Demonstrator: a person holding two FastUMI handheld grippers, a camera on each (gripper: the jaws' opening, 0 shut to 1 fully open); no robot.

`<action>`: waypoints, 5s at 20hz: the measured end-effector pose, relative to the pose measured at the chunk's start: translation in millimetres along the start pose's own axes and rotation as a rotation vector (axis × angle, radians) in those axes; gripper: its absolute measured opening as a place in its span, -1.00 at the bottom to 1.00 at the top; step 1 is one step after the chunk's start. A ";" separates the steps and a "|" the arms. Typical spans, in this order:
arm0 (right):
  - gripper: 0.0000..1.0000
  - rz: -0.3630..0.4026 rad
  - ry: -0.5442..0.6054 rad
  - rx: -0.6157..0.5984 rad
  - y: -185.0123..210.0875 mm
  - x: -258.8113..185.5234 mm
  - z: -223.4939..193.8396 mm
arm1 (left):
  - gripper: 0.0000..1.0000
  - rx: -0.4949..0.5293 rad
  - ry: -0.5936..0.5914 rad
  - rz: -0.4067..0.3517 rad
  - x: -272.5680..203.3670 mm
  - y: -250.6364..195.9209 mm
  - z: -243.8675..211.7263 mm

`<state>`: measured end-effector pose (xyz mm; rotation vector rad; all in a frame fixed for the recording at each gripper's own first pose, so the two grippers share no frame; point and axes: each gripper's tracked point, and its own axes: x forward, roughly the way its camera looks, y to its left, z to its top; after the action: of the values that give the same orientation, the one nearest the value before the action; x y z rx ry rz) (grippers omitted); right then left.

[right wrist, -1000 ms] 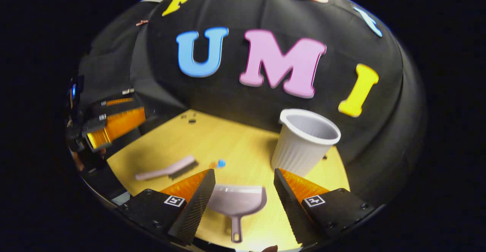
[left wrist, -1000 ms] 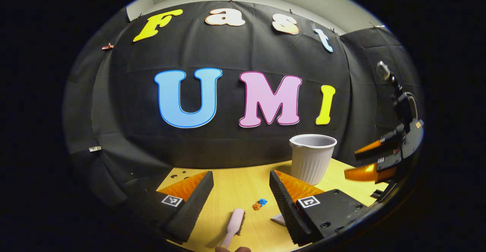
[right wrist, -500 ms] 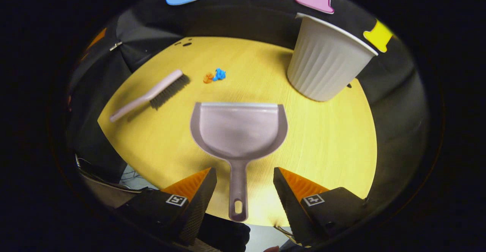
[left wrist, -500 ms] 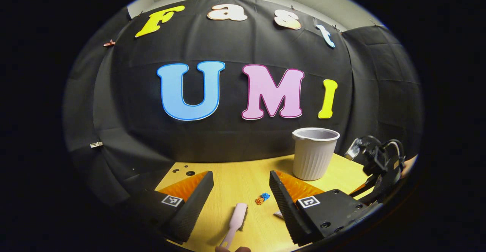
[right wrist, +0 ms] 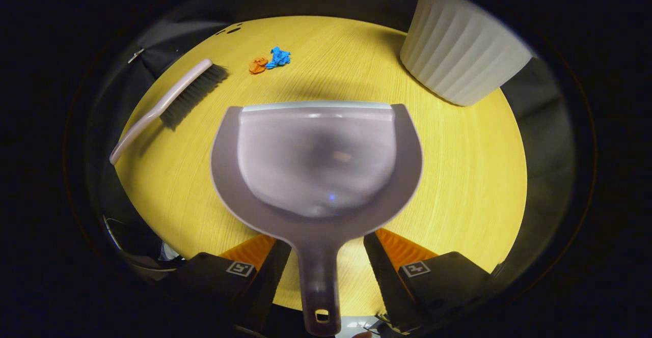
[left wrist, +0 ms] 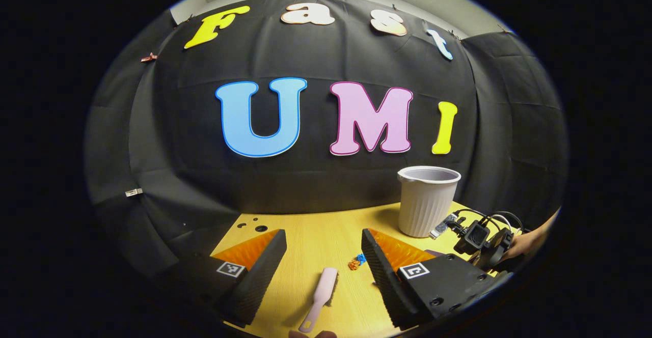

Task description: Pick up the small broom and dustpan from the desktop, sweep the trash into the dustpan with the broom, and then empty the trash into the garbage bin.

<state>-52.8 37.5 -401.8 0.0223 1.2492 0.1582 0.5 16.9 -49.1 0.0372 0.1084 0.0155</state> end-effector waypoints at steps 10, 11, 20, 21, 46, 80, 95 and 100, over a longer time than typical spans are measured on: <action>-0.22 0.051 -0.042 0.022 8.5 6.1 12.3 | 0.89 -0.011 0.029 0.020 3.8 1.0 -14.0; -0.24 0.056 -0.053 0.014 8.4 7.9 13.6 | 0.89 -0.012 0.038 0.022 5.3 1.7 -17.2; -0.31 0.074 -0.119 -0.092 6.9 -29.8 10.5 | 0.89 -0.073 0.413 -0.015 19.2 7.0 -131.1; -0.31 0.084 -0.119 -0.089 7.6 -33.8 7.9 | 0.89 -0.067 0.457 -0.020 21.6 9.2 -144.8; -0.31 0.068 -0.103 -0.086 -13.0 -60.0 -5.6 | 0.19 0.092 0.971 -0.170 67.8 9.0 -300.4; -0.30 0.113 0.088 -0.255 10.1 -28.6 21.9 | -0.41 0.357 0.863 -0.729 134.2 -98.7 -254.8; -0.31 0.120 -0.125 -0.116 24.8 -5.5 24.9 | -0.41 0.199 0.722 -0.623 119.9 -100.8 -190.9; -0.31 0.110 -0.036 -0.126 31.0 3.3 22.7 | -0.46 0.236 0.817 -0.559 133.5 -80.9 -219.9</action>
<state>-33.6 70.2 -394.5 -0.0147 1.2004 0.3300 110.4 -53.6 -285.0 0.2349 0.9340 -0.5463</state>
